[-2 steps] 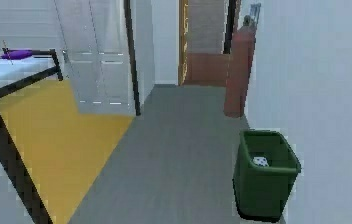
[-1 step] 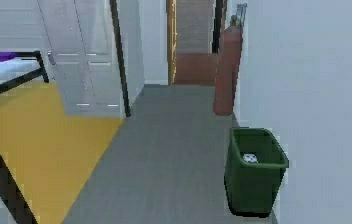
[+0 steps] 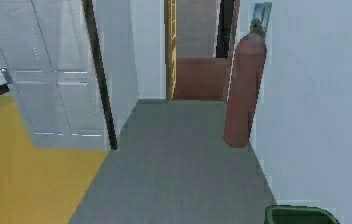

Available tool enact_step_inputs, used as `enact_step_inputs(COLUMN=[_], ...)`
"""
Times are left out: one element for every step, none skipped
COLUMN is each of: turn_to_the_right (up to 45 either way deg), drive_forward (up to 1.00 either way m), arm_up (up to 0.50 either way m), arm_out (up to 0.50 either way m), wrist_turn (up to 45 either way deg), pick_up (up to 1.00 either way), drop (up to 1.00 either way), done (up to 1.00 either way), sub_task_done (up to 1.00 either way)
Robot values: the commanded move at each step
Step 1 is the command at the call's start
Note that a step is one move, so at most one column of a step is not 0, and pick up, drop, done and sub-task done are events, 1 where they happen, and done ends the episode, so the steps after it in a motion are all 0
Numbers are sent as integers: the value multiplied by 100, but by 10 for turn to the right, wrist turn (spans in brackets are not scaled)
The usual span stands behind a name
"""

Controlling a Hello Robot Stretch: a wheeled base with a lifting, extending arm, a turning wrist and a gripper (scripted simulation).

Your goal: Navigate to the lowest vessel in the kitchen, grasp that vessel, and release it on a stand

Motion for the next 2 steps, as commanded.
enact_step_inputs(turn_to_the_right=[-330, 0], drive_forward=[0, 10], arm_up=[0, 0], arm_out=[0, 0], wrist_turn=[0, 0], pick_up=[0, 0], drop=[0, 0], done=[0, 0], sub_task_done=[0, 0])
